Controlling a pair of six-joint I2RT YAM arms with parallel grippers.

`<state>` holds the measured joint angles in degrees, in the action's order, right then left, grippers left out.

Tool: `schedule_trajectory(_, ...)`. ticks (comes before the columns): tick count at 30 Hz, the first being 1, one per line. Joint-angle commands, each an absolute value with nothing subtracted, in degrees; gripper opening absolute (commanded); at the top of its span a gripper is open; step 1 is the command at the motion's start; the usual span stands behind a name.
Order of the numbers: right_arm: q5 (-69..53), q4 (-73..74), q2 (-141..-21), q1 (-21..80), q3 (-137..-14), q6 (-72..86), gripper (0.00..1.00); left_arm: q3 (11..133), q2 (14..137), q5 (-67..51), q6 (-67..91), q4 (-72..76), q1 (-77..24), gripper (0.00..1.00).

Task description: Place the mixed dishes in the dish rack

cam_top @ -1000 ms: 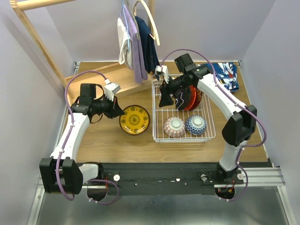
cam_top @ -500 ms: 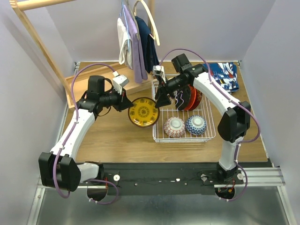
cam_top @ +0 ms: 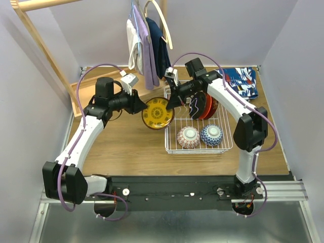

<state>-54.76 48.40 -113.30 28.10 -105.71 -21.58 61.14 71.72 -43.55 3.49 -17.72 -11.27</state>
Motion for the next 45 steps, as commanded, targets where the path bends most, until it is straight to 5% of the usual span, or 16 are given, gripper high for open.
schedule_trajectory(1,-42.7,41.67,-109.27,29.0,-103.55,-9.62,0.0,63.89,71.11,-32.48,2.21,-16.87,-10.9,0.48)
schedule_trajectory(5,-24.64,38.15,-102.95,29.0,-99.59,-2.03,0.01,64.16,68.47,-10.19,0.79,-17.23,-10.29,0.69)
schedule_trajectory(8,-14.35,38.32,-98.11,29.0,-96.17,1.65,0.01,63.81,67.68,-3.45,0.61,-15.74,-7.74,0.71)
schedule_trajectory(20,23.89,46.3,-93.25,29.0,-96.15,20.46,0.01,59.33,68.11,-9.23,6.51,-13.62,-6.24,0.7)
schedule_trajectory(30,35.67,51.5,-96.06,29.0,-97.82,27.77,0.0,58.36,67.59,-8.7,5.63,-14.41,-6.24,0.7)
schedule_trajectory(45,31.82,53.7,-98.87,29.0,-91.94,32.78,0.0,55.46,65.66,-8.35,5.27,-15.56,-5.36,0.71)
